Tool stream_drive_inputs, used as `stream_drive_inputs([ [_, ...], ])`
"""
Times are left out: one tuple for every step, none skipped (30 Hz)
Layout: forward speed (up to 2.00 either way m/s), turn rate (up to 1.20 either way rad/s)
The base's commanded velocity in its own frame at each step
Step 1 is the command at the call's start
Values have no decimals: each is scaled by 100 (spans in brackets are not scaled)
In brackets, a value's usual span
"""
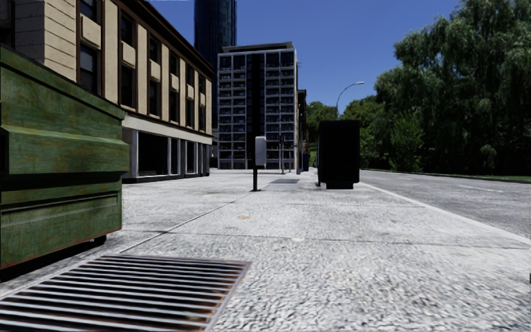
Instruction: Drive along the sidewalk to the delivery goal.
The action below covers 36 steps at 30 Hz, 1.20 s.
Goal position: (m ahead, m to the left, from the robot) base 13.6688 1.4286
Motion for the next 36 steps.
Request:
stream_drive_inputs([
  [200,36],
  [200,36],
  [200,36],
  [200,36],
  [200,36],
  [200,36],
  [200,36],
  [200,36],
  [200,36],
  [200,36],
  [200,36],
  [200,36],
  [200,36],
  [200,36],
  [200,36],
  [200,36],
  [200,36],
  [200,36],
  [200,36],
  [200,36],
  [200,36],
  [200,36],
  [200,36],
  [200,36],
  [200,36],
  [200,36],
  [200,36],
  [200,28],
  [200,14],
  [200,0],
  [200,0],
  [200,0],
  [200,0],
  [200,0],
  [200,0],
  [200,0],
])
